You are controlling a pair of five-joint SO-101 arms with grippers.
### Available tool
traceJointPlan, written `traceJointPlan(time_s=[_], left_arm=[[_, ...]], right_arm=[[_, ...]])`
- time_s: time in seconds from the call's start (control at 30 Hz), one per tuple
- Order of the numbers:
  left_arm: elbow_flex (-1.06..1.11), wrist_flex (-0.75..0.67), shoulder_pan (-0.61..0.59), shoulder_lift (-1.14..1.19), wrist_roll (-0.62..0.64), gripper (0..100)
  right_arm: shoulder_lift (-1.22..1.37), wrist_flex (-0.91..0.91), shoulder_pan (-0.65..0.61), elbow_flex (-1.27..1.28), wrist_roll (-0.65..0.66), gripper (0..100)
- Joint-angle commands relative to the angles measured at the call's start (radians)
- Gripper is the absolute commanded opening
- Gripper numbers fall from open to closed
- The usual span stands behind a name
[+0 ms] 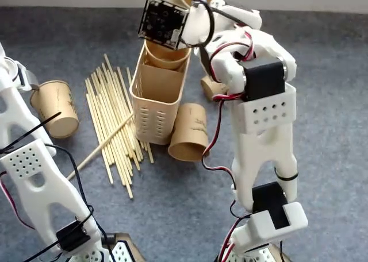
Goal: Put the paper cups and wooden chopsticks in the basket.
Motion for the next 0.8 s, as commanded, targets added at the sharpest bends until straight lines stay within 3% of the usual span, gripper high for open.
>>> traceJointPlan(time_s=[0.0,0.3,0.4,0.53,0.77], left_arm=[[-0.025,0.003,0.012,-0.068,0.003,25],[-0.024,0.006,0.007,-0.068,0.003,25],[-0.024,0.006,0.008,-0.068,0.003,26],[-0.024,0.006,0.015,-0.067,0.003,26],[-0.024,0.008,0.015,-0.065,0.005,26]], right_arm=[[0.031,-0.028,-0.01,0.004,0.023,0.5],[0.15,-0.027,-0.027,0.01,0.023,0.8],[0.113,-0.024,-0.025,0.01,0.014,8.0],[0.044,-0.028,-0.027,0.01,-0.169,19.6],[-0.062,-0.025,-0.039,0.01,-0.213,20.6]])
